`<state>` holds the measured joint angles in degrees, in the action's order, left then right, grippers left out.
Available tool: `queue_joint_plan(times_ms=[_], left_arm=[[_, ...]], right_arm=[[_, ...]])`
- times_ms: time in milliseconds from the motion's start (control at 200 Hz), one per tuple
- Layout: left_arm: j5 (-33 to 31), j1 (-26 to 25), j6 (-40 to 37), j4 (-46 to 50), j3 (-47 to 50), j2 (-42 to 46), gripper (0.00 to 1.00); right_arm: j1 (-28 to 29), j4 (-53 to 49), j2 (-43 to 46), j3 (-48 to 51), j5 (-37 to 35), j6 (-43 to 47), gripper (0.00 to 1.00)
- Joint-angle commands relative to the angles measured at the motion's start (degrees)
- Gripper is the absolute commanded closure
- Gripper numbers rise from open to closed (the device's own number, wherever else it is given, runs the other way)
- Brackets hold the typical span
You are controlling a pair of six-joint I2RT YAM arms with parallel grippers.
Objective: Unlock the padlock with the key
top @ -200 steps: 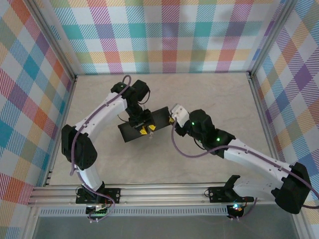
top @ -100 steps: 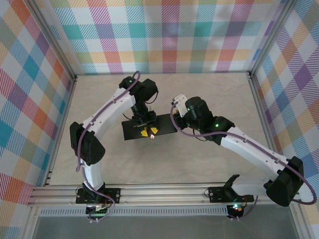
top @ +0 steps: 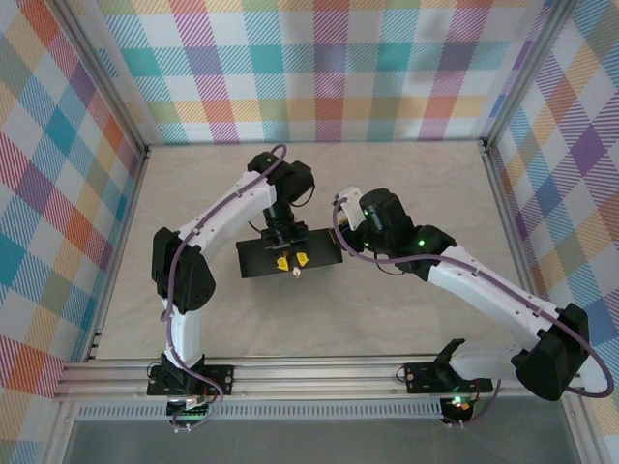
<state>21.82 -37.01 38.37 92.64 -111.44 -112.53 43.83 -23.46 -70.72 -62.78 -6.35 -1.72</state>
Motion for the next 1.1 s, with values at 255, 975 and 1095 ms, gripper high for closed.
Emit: queue_joint_plan(times_ms=[255,975,1095], left_arm=[[0.0,0.8,0.9,5.4,-9.1,-3.9,0.85],[5.0,4.2,2.9,1.2,-12.0,-2.0,0.84],[6.2,4.2,3.7,-0.4,-11.2,-1.0,0.84]], right_arm=[[-0.3,-0.8,0.7,0.4,1.8,-1.0,0.72],[-1.2,16.3,5.2,13.4,18.7,-21.1,0.71],[-1.3,26.1,3.8,18.6,22.5,-28.8,0.68]])
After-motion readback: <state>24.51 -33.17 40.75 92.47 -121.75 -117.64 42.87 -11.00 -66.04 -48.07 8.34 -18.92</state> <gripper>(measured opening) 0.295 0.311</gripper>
